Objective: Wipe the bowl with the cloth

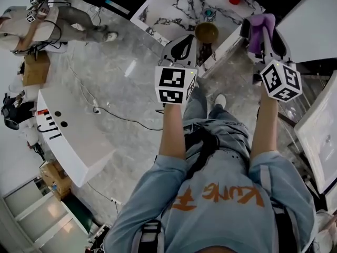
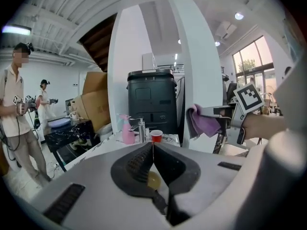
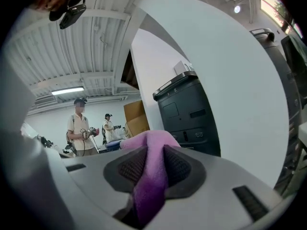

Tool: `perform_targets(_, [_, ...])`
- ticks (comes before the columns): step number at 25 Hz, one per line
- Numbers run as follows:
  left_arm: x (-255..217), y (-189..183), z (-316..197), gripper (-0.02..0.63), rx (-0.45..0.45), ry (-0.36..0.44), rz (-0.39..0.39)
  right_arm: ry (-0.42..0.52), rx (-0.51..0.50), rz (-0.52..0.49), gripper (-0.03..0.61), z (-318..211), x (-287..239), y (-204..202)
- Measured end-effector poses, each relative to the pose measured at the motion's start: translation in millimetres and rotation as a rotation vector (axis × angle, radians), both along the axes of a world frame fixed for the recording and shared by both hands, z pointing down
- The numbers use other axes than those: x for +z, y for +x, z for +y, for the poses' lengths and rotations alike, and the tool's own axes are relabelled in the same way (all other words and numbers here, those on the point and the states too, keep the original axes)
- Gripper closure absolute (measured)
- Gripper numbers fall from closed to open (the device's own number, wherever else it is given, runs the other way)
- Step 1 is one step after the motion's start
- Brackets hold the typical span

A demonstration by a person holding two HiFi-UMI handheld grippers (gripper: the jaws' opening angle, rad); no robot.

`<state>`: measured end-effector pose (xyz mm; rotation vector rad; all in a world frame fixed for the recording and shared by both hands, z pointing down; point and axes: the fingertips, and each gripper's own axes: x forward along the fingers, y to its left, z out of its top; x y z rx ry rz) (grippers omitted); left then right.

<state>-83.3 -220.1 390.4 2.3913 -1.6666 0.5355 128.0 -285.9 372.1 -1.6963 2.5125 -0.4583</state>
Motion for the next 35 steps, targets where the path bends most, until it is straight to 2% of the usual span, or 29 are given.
perform_targets(4, [4.9, -8.0, -20.6, 0.591, 0.014, 0.0, -0.042, 0.021, 0.001, 0.021, 0.466, -14.5, -3.9, -6.3])
perform_targets(7, [14.0, -3.9, -40.8, 0.591, 0.077, -0.019, -0.094, 0.004, 0.04, 0.031, 0.466, -28.0, 2.3, 1.3])
perform_targets(12, [40.3, 1.4, -78.2, 0.591, 0.195, -0.093, -0.172, -0.004, 0.106, 0.035, 0.466, -53.0, 4.9, 9.8])
perform_targets(20, [104.7, -2.0, -112.9, 0.591, 0.286, -0.235, -0.219, -0.045, 0.16, 0.056, 0.466, -62.5, 34.4, 9.6])
perform_targets(27, [158.3, 23.6, -116.6, 0.589, 0.491, -0.364, -0.311, -0.106, 0.237, 0.068, 0.466, -63.1, 51.2, 22.6])
perform_targets(35, [203.4, 52.5, -97.9, 0.589, 0.75, -0.455, -0.409, -0.146, 0.286, 0.068, 0.466, -56.9, 69.1, 28.8])
